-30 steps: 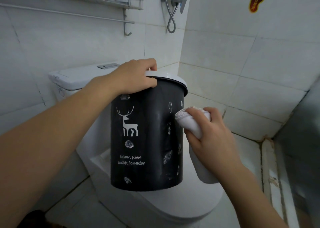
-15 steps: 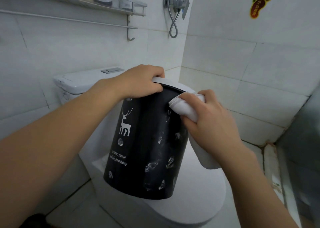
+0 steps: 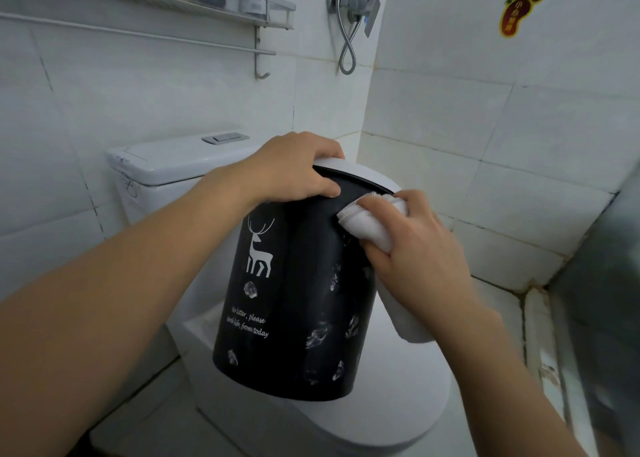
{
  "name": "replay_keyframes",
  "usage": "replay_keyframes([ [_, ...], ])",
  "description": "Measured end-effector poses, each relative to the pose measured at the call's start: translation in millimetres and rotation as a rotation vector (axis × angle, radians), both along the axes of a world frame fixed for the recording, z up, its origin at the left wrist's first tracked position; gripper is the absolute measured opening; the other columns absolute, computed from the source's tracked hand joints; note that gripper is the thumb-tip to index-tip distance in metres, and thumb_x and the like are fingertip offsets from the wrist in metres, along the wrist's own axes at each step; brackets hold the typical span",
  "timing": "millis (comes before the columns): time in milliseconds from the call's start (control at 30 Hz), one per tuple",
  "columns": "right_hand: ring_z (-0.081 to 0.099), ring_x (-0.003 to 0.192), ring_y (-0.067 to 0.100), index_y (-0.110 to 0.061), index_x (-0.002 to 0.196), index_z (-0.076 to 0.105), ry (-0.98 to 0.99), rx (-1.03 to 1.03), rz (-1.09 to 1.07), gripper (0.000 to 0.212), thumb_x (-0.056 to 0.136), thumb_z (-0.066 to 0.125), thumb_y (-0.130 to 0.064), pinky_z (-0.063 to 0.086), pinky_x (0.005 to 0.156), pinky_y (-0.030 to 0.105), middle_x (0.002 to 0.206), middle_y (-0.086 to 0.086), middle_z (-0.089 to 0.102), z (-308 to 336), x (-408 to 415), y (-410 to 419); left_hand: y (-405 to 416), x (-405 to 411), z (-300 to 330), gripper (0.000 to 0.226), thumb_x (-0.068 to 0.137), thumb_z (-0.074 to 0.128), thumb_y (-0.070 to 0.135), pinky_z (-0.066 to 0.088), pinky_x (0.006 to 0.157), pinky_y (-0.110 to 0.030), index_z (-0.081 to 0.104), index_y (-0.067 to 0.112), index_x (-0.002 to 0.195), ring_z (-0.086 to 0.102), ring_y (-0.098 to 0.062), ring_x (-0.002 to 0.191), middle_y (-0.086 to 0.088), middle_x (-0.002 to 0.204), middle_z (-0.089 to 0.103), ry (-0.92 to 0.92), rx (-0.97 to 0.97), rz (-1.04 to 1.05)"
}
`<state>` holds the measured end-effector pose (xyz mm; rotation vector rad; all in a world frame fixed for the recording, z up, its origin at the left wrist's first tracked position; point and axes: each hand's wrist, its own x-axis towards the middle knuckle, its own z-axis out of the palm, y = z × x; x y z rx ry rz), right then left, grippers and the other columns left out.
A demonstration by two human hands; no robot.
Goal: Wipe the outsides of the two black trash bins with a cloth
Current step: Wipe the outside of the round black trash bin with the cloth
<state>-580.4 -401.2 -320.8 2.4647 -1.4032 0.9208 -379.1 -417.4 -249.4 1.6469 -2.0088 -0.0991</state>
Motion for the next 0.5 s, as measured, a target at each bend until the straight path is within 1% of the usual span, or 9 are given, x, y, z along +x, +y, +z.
replay_keyframes([
  [67,0.053,0.094,0.024,-0.047,0.124,0.048,-0.023,-0.012,-0.017,0.036,0.09,0.055,-0.036,0.037,0.064,0.031,0.123,-0.004,0.041,4,4,-4,0,0,-1,0.025,0.08,0.073,0.031,0.045,0.086,-0.034,0.065,0.034,0.103,0.057,-0.019,0.099,0.009,0.1,0.065,-0.001,-0.006,0.002],
  [167,0.053,0.094,0.024,-0.047,0.126,0.046,0.001,-0.002,-0.01,0.039,0.089,0.054,-0.036,0.037,0.063,0.03,0.124,-0.004,0.04,2,5,2,0,1,-1,0.026,0.08,0.074,0.032,0.045,0.087,-0.033,0.066,0.033,0.105,0.057,-0.019,0.101,0.008,0.102,0.066,0.01,-0.009,0.012],
  [233,0.053,0.095,0.024,-0.046,0.127,0.046,0.063,0.002,0.024,0.043,0.087,0.056,-0.036,0.04,0.06,0.03,0.124,-0.003,0.042,-7,1,11,0,1,-1,0.027,0.08,0.073,0.031,0.045,0.088,-0.033,0.066,0.033,0.107,0.056,-0.019,0.102,0.008,0.104,0.066,0.009,-0.008,0.019],
  [333,0.053,0.097,0.023,-0.045,0.126,0.047,0.133,0.018,0.061,0.043,0.086,0.059,-0.035,0.048,0.058,0.035,0.121,-0.003,0.042,-19,-7,23,0,-1,-1,0.03,0.081,0.073,0.032,0.044,0.093,-0.035,0.066,0.032,0.11,0.056,-0.019,0.105,0.008,0.108,0.066,0.01,-0.004,0.022],
  [400,0.053,0.096,0.024,-0.046,0.125,0.047,0.094,0.011,0.043,0.043,0.086,0.06,-0.034,0.046,0.057,0.034,0.122,-0.003,0.043,-18,-9,19,0,-3,-1,0.03,0.081,0.073,0.032,0.045,0.094,-0.037,0.066,0.032,0.11,0.057,-0.02,0.105,0.007,0.108,0.066,0.003,0.001,0.023],
  [500,0.054,0.092,0.027,-0.045,0.124,0.049,0.008,-0.032,-0.005,0.04,0.087,0.058,-0.033,0.039,0.059,0.03,0.122,-0.002,0.043,-7,-9,4,1,-7,-1,0.028,0.08,0.073,0.031,0.046,0.094,-0.039,0.067,0.033,0.107,0.058,-0.02,0.103,0.008,0.105,0.067,0.013,0.008,0.01],
])
